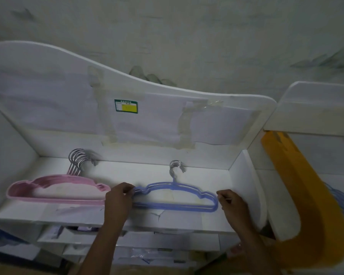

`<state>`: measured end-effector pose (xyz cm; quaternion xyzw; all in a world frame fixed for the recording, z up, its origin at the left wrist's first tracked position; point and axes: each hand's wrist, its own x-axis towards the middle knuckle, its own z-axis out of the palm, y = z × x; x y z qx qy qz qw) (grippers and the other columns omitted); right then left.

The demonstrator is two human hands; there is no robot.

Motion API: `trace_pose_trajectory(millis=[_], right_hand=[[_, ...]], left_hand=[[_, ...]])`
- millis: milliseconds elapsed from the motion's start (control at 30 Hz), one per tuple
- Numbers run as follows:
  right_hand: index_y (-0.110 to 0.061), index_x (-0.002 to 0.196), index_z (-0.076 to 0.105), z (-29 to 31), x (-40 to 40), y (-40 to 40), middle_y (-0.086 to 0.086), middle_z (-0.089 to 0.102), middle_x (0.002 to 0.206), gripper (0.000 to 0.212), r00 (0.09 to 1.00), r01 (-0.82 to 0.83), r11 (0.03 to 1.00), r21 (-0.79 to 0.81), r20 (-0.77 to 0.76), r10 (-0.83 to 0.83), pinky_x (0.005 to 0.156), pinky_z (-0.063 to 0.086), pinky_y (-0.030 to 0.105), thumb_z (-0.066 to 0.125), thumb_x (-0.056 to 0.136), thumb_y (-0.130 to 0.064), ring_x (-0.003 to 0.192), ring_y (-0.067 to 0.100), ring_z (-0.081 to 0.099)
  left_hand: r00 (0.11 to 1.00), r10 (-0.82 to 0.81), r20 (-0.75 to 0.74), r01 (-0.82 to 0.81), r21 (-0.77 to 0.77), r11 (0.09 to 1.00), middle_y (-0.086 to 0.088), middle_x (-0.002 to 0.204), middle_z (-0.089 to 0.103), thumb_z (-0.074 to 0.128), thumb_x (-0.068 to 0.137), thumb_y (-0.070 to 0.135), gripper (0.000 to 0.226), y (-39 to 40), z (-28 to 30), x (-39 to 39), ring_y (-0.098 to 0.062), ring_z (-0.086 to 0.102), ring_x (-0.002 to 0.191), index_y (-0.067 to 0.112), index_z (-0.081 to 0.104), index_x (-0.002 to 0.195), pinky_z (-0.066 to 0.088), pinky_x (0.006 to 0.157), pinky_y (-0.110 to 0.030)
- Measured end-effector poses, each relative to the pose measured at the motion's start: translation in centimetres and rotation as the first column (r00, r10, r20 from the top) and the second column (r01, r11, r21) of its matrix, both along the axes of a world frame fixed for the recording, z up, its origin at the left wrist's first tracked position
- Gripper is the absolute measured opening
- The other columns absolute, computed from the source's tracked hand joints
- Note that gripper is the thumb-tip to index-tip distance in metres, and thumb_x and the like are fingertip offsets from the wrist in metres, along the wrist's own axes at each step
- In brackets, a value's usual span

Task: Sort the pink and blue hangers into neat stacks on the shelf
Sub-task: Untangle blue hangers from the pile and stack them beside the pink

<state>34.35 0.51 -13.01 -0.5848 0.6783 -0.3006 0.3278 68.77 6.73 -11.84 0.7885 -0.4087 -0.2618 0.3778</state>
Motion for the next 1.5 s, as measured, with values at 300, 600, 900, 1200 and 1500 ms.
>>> trace_pose_trajectory(millis=[300, 600, 900, 1200, 1500], right_hand=[[-0.015, 0.107, 0.068, 0.6, 2.2, 0.1, -0.007, 0.056, 0.097, 0.021, 0.947, -0.200, 0.977, -0.080, -0.270, 0.171, 0.064, 0.037, 0.002, 0.065, 0.088, -0.007, 0.085, 0.010, 0.057], [-0.017, 0.084, 0.063, 0.8, 2.3, -0.4, -0.004, 0.060, 0.086, 0.012, 0.858, -0.250, 0.967, -0.049, -0.474, 0.198, 0.060, 0.037, 0.013, 0.070, 0.084, -0.007, 0.076, 0.011, 0.058], [-0.011, 0.066, 0.060, -0.6, 2.8, -1.0, 0.001, 0.058, 0.067, 0.024, 0.857, -0.245, 0.961, -0.129, -0.493, 0.152, 0.051, 0.038, 0.016, 0.073, 0.076, 0.007, 0.057, 0.013, 0.055], [-0.015, 0.064, 0.058, -0.2, 3.5, -1.2, -0.001, 0.057, 0.065, 0.026, 0.811, -0.208, 0.975, -0.083, -0.572, 0.124, 0.046, 0.035, 0.019, 0.075, 0.077, -0.002, 0.055, 0.011, 0.052], [-0.017, 0.081, 0.068, 0.8, 3.5, -1.1, -0.005, 0.065, 0.078, 0.009, 0.802, -0.175, 0.984, -0.014, -0.582, 0.134, 0.049, 0.025, 0.010, 0.068, 0.089, -0.021, 0.064, 0.005, 0.054]], left_hand=[[0.870, -0.163, 0.466, 0.133, 0.097, 0.986, -0.013, 0.101, 0.067, 0.069, 0.077, -0.003, 0.032, -0.4, 0.5, -1.7, -0.033, 0.062, 0.095, 0.014, 0.075, 0.103, 0.051, 0.080, -0.039], [0.888, -0.153, 0.433, 0.101, 0.140, 0.985, 0.001, 0.107, 0.069, 0.062, 0.084, 0.005, 0.032, -0.8, 0.6, -1.3, -0.018, 0.065, 0.098, 0.026, 0.073, 0.107, 0.048, 0.079, -0.026], [0.881, -0.138, 0.453, 0.099, 0.109, 0.989, -0.002, 0.104, 0.069, 0.059, 0.080, -0.002, 0.035, -1.1, 0.0, -2.2, -0.021, 0.066, 0.092, 0.020, 0.068, 0.106, 0.049, 0.075, -0.029], [0.881, -0.123, 0.458, 0.078, 0.116, 0.990, 0.001, 0.104, 0.068, 0.059, 0.080, 0.000, 0.035, -1.1, -0.1, -2.1, -0.018, 0.064, 0.095, 0.023, 0.070, 0.103, 0.045, 0.073, -0.027], [0.884, -0.132, 0.449, 0.078, 0.138, 0.987, 0.004, 0.099, 0.066, 0.062, 0.079, 0.002, 0.033, -1.3, -0.5, -2.0, -0.017, 0.063, 0.088, 0.027, 0.067, 0.098, 0.052, 0.070, -0.030]])
